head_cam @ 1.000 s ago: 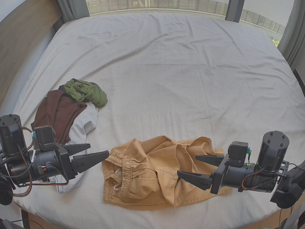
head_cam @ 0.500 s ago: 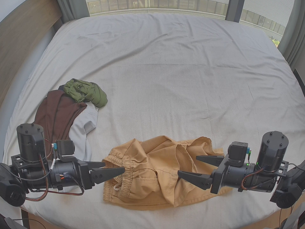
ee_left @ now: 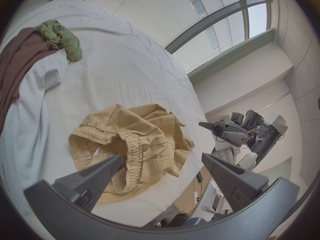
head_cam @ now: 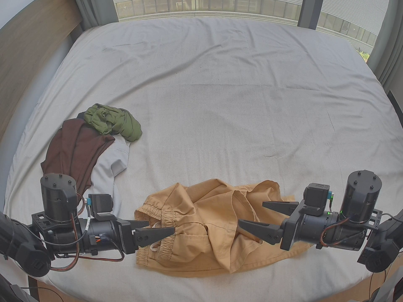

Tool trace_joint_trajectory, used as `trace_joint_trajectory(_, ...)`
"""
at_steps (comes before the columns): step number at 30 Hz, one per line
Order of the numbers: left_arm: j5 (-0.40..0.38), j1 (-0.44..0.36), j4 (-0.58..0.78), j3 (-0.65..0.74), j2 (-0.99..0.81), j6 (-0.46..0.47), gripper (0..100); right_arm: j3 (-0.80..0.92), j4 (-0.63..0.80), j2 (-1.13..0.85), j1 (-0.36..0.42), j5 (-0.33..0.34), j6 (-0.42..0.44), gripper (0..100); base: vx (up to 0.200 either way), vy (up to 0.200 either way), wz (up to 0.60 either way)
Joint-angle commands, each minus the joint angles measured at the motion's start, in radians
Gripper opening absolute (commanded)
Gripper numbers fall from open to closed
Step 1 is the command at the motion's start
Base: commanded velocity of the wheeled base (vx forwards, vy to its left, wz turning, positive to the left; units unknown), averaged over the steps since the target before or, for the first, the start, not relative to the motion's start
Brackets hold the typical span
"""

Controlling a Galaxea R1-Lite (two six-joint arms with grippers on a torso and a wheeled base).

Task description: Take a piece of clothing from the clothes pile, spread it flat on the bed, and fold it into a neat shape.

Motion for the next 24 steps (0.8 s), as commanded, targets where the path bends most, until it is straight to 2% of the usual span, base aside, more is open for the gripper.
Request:
trace_joint_trajectory(1,-0.001,-0.019,-0.058,0.027,0.079,-0.05,100,-0.004,-0.001,0.002,-0.032,0.0,-0.001,100,0.0,0.0,0.0)
trace_joint_trajectory(5,-0.001,-0.033,-0.109,0.029,0.116,-0.116,100,-0.01,-0.001,0.0,-0.045,0.002,-0.001,100,0.0,0.0,0.0)
trace_joint_trajectory(17,-0.001,-0.033,-0.238,0.052,0.227,-0.121,100,-0.015,-0.001,0.0,-0.052,0.002,-0.001,100,0.0,0.0,0.0)
trace_joint_trajectory(24,0.002,-0.033,-0.365,0.075,0.314,-0.121,100,-0.015,-0.001,-0.003,-0.054,0.002,-0.001,100,0.0,0.0,0.0)
